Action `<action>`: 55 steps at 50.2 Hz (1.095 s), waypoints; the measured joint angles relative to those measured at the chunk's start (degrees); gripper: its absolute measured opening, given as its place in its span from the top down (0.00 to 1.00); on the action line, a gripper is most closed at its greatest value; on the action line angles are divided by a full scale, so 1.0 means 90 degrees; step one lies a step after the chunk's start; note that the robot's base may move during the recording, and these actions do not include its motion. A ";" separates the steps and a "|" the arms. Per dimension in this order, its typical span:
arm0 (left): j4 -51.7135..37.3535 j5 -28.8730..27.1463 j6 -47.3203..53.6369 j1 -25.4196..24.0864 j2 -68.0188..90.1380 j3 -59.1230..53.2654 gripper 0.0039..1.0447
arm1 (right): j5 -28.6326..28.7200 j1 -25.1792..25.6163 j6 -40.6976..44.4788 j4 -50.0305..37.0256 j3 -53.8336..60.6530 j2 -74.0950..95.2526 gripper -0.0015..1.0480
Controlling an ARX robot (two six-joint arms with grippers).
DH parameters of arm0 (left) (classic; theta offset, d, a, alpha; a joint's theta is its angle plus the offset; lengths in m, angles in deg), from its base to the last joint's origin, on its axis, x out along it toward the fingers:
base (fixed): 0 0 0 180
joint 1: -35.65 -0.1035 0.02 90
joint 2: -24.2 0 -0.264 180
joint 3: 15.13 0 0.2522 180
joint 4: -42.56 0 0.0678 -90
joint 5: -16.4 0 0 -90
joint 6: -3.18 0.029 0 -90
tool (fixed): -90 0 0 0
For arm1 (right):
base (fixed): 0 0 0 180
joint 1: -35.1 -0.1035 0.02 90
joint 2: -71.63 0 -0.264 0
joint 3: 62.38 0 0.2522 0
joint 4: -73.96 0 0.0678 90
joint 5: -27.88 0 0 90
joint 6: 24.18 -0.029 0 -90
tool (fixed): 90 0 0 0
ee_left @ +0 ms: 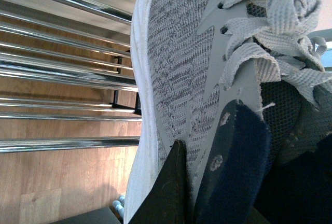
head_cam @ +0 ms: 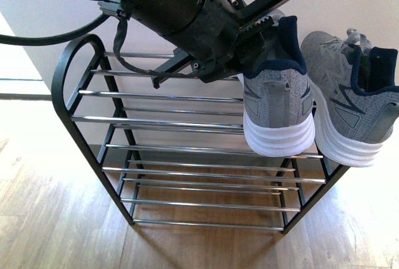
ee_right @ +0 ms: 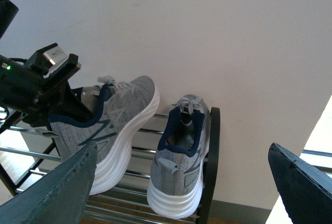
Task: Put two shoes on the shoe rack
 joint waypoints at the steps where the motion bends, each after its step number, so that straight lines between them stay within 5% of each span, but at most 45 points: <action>1: 0.0027 -0.0002 0.0032 0.0007 0.0032 0.0036 0.99 | -0.0002 0.0000 0.0000 0.0000 0.0000 0.0000 0.09; 55: 0.0119 -0.0457 -0.0109 0.0338 0.1219 0.1277 0.99 | -0.0002 0.0000 0.0000 0.0000 -0.0002 0.0000 0.09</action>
